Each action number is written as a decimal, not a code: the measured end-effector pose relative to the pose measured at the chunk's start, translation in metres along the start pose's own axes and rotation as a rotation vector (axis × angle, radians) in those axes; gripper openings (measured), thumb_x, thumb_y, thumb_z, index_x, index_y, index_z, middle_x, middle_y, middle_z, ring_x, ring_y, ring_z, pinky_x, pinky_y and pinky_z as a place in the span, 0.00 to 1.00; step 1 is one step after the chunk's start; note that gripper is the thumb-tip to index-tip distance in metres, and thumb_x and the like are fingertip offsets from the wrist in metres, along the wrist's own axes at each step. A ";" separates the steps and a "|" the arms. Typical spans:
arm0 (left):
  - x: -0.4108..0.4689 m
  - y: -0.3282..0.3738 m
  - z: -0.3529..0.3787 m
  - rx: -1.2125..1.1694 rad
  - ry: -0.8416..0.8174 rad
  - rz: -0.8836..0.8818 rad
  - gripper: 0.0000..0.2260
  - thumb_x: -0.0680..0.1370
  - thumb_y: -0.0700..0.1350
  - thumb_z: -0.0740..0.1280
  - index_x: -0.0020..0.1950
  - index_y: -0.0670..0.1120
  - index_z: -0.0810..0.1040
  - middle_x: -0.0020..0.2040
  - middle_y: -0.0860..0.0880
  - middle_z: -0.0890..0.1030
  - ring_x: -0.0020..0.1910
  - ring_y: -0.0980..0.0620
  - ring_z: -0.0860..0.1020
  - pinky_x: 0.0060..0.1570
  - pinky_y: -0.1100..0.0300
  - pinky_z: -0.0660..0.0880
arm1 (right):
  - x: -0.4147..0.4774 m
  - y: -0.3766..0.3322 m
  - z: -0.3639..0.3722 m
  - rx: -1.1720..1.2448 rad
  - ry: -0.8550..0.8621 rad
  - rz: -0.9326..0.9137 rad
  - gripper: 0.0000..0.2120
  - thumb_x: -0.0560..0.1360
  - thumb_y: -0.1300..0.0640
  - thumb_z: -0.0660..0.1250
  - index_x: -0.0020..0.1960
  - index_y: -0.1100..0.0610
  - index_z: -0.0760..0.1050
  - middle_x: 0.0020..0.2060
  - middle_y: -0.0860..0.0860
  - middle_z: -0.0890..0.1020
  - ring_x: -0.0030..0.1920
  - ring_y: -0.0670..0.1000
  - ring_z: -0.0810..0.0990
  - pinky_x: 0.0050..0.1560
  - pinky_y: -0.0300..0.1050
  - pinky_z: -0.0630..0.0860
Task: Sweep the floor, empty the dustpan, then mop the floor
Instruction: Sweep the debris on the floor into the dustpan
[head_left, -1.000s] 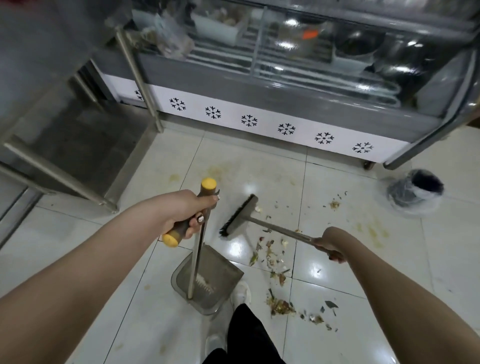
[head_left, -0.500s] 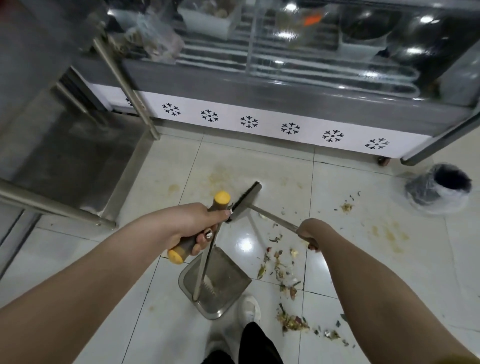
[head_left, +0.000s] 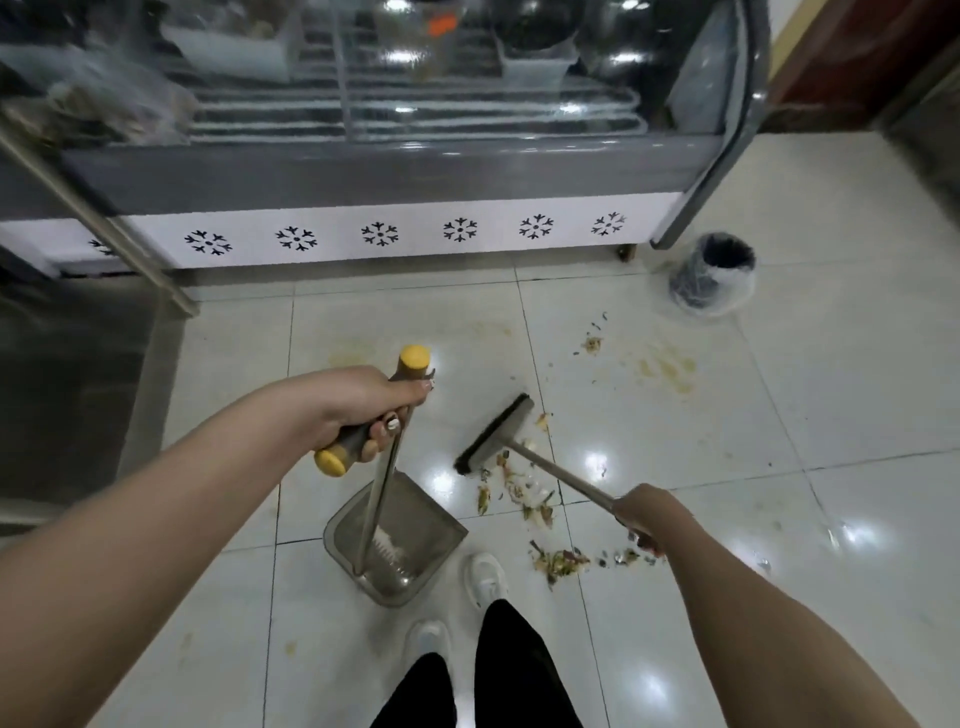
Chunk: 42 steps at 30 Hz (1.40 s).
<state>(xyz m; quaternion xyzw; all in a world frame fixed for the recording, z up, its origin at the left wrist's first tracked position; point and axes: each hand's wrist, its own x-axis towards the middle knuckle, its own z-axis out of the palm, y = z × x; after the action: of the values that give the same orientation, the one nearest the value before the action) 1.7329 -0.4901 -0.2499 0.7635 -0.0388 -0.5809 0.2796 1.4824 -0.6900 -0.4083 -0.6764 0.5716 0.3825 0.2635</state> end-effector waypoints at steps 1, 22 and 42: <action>-0.003 -0.001 0.001 0.009 -0.008 0.005 0.19 0.79 0.55 0.63 0.33 0.45 0.65 0.21 0.51 0.66 0.17 0.57 0.63 0.20 0.69 0.63 | -0.004 0.009 0.010 0.012 0.034 -0.018 0.10 0.76 0.56 0.57 0.43 0.60 0.73 0.32 0.52 0.78 0.28 0.52 0.77 0.34 0.41 0.74; -0.001 0.021 0.034 0.068 0.003 0.013 0.18 0.79 0.54 0.63 0.35 0.44 0.65 0.25 0.49 0.64 0.15 0.57 0.63 0.18 0.71 0.63 | 0.016 0.037 0.007 0.096 -0.139 0.136 0.12 0.79 0.55 0.54 0.46 0.64 0.68 0.34 0.54 0.74 0.33 0.52 0.74 0.43 0.43 0.72; 0.045 0.214 0.031 0.223 -0.102 0.066 0.18 0.79 0.54 0.62 0.35 0.46 0.64 0.22 0.51 0.66 0.16 0.58 0.62 0.18 0.71 0.62 | 0.081 0.006 -0.104 0.588 -0.074 0.109 0.07 0.75 0.63 0.57 0.49 0.65 0.71 0.31 0.58 0.74 0.27 0.54 0.74 0.26 0.40 0.69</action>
<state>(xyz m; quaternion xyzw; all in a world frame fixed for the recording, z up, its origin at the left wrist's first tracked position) 1.7758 -0.6991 -0.1930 0.7578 -0.1424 -0.6013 0.2094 1.5035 -0.8198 -0.4151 -0.5247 0.6834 0.2386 0.4480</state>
